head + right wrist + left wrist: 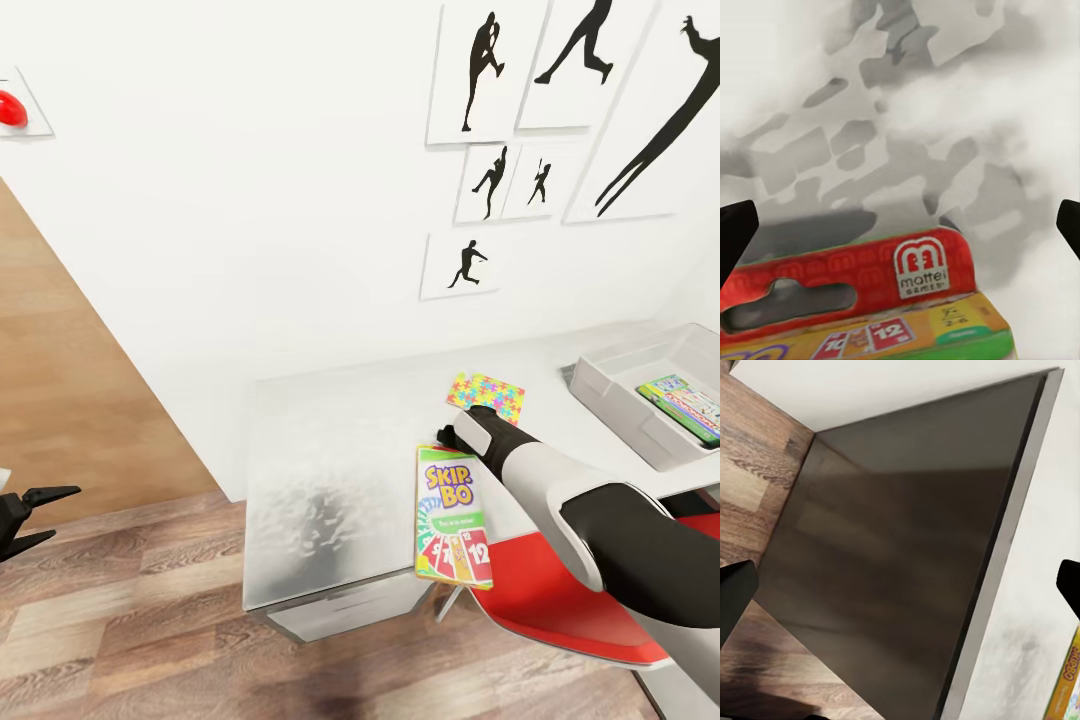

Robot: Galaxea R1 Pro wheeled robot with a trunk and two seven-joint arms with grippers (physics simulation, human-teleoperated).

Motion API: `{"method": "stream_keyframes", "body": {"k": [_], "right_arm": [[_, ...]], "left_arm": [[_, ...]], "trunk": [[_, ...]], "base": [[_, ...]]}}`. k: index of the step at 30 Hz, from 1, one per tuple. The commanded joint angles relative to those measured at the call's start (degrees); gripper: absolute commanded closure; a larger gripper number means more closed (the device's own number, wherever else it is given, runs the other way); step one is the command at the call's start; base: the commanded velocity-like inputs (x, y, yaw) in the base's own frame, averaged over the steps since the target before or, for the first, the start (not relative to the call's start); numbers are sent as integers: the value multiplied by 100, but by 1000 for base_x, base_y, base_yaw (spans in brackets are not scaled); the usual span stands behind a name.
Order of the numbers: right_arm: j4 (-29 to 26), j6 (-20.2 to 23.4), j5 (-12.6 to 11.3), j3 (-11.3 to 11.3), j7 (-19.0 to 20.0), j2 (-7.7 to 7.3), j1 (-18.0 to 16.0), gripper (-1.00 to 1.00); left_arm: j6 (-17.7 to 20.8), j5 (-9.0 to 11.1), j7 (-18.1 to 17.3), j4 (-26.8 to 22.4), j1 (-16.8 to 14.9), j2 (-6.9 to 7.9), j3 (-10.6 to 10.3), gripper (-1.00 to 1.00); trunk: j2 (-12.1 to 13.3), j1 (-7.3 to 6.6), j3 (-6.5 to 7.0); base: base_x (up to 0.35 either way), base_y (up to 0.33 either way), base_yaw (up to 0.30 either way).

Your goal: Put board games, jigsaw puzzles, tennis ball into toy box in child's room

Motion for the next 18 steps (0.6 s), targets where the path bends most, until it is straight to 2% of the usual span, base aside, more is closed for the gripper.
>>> {"method": "stream_keyframes", "body": {"k": [1, 18], "right_arm": [[-9, 30, -48, 47, -32, -1, -3, -100], [-11, 38, -48, 48, -33, 15, -3, -100]], "left_arm": [[22, -60, -59, 4, -5, 0, 7, -100], [22, -60, -59, 3, -5, 0, 8, -100]], "trunk": [[-6, 1, -7], [-6, 1, -7]], "base": [[0, 0, 0], [-10, 0, 0]]}}
